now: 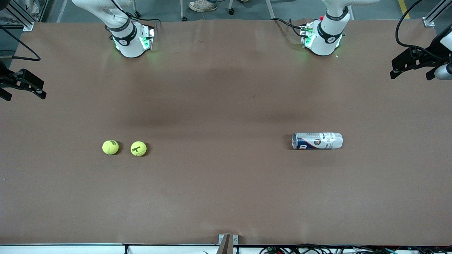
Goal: Insert tennis ball vertically with right arm
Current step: 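Reach the right gripper to a tennis ball while the left gripper reaches the tube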
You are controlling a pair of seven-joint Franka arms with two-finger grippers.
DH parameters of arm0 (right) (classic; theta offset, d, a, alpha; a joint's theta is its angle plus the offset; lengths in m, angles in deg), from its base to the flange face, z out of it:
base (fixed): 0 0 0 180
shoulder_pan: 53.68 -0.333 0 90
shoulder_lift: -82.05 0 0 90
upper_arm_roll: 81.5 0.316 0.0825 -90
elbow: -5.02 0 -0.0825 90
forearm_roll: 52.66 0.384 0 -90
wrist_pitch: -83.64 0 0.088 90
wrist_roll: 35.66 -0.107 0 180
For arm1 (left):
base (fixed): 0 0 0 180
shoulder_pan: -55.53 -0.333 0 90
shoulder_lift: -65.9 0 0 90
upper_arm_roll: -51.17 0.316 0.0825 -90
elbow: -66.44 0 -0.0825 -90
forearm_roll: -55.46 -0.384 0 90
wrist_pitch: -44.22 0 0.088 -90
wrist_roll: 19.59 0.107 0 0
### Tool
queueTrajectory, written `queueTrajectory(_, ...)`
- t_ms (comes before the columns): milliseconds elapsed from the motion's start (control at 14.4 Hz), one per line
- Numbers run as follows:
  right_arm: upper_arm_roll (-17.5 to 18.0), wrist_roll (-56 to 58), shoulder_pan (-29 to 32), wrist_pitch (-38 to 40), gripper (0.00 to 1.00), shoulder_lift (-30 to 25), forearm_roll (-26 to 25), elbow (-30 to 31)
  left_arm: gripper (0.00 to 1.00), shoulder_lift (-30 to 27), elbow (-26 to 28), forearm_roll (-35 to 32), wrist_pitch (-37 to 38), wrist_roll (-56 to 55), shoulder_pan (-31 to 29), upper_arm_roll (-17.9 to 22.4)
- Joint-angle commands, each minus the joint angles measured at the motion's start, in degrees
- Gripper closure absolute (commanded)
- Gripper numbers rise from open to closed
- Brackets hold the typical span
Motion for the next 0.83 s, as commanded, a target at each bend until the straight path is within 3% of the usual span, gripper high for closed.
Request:
queueTrajectory(0, 0.2, -0.3, 0.2, -0.6, 0.00, -1.0, 0.8, 1.5, 0.00, 0.3, -1.4, -0.2, 1.2, -0.8, -0.4, -0.6)
queueTrajectory(416, 0.2, -0.3, 0.2, -0.8, 0.00, -1.0, 0.8, 3.2, 0.00, 0.7, -1.5, 1.5, -0.5, -2.7, -0.4, -0.6)
queueTrajectory(625, 0.3, -0.4, -0.7, -3.3, 0.00, -1.0, 0.9, 8.8, 0.00, 1.2, -0.7, 1.8, -1.4, -8.7, -0.4, -0.6)
queueTrajectory(763, 0.3, -0.4, -1.8, -9.1, 0.00, -0.9, 1.0, 15.5, 0.00, 1.2, 1.9, 1.2, -2.0, -14.1, 0.0, -0.7)
